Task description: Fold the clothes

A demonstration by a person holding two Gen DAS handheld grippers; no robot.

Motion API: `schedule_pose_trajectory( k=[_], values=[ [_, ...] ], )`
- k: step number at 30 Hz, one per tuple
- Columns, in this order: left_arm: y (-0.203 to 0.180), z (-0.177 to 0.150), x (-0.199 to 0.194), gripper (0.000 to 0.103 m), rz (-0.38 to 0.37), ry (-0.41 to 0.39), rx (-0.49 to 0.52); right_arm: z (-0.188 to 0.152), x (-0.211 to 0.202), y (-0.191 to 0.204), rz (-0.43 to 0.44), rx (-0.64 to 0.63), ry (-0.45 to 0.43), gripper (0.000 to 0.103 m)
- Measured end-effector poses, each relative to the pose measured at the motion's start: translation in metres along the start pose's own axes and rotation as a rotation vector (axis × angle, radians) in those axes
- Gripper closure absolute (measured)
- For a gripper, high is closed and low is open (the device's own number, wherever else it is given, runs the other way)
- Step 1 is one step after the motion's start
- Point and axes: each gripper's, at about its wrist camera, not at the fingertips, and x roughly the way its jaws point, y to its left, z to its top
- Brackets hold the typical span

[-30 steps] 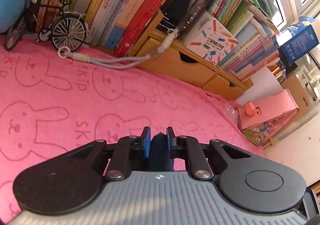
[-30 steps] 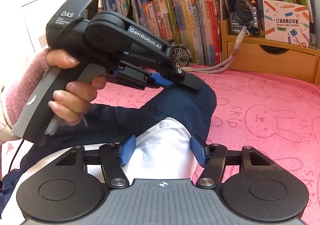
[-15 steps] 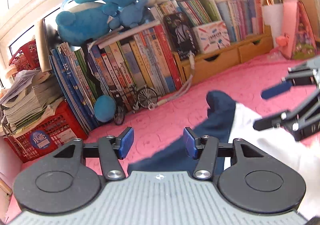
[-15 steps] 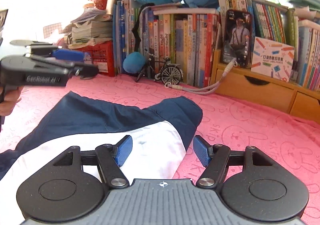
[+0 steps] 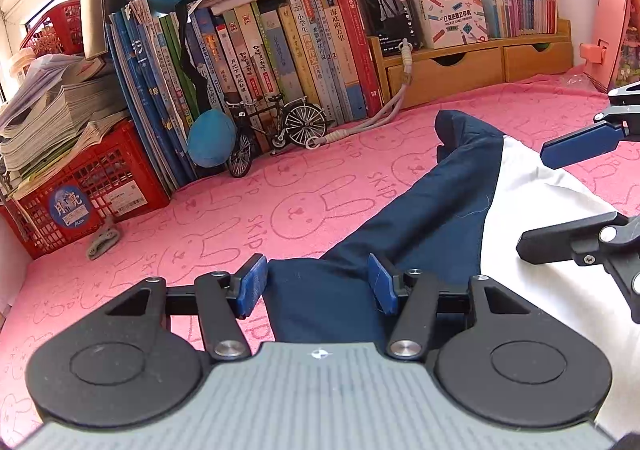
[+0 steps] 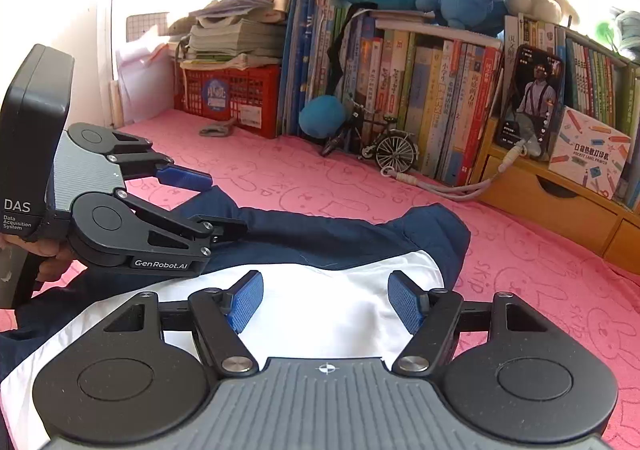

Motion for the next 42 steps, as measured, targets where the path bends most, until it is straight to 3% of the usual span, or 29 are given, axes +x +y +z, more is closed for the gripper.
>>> schedule_pose_trajectory(
  k=[8,10,13,15,17,20,23,26,29,32,36,42],
  values=[
    [0.014,-0.004,0.011,0.041,-0.03,0.015,-0.078,0.006,0.023,0.0,0.0,-0.002,0.037,0.032],
    [0.018,-0.005,0.013,0.04,0.01,0.003,-0.064,0.006,0.032,-0.006,-0.025,-0.001,0.043,0.03],
    [0.031,-0.007,0.014,0.04,0.119,-0.001,-0.073,0.007,0.042,-0.02,-0.238,0.008,0.051,0.03],
    [0.051,-0.01,0.008,0.04,0.108,0.006,-0.163,0.007,0.029,-0.036,-0.288,0.072,0.031,0.031],
    [0.072,-0.015,-0.009,0.042,0.086,-0.002,-0.258,0.002,0.007,-0.048,-0.237,0.123,-0.005,0.031],
    [0.078,-0.026,-0.038,0.042,0.055,-0.024,-0.302,-0.01,-0.026,-0.053,-0.179,0.153,-0.035,0.029],
    [0.08,-0.041,-0.069,0.04,-0.056,-0.033,-0.371,-0.026,-0.054,-0.054,-0.144,0.194,-0.042,0.028],
    [0.076,-0.059,-0.087,0.035,-0.175,0.002,-0.463,-0.046,-0.079,-0.053,-0.054,0.274,-0.041,0.026],
    [0.079,-0.08,-0.086,0.034,-0.298,0.088,-0.584,-0.07,-0.093,-0.057,0.078,0.402,-0.02,0.022],
    [0.085,-0.092,-0.076,0.033,-0.355,0.143,-0.685,-0.097,-0.097,-0.065,0.205,0.54,0.014,0.019],
    [0.092,-0.092,-0.056,0.033,-0.437,0.166,-0.8,-0.117,-0.088,-0.074,0.251,0.648,0.043,0.019],
    [0.094,-0.074,-0.021,0.033,-0.48,0.168,-0.836,-0.11,-0.055,-0.099,0.29,0.735,0.012,0.018]
  ],
)
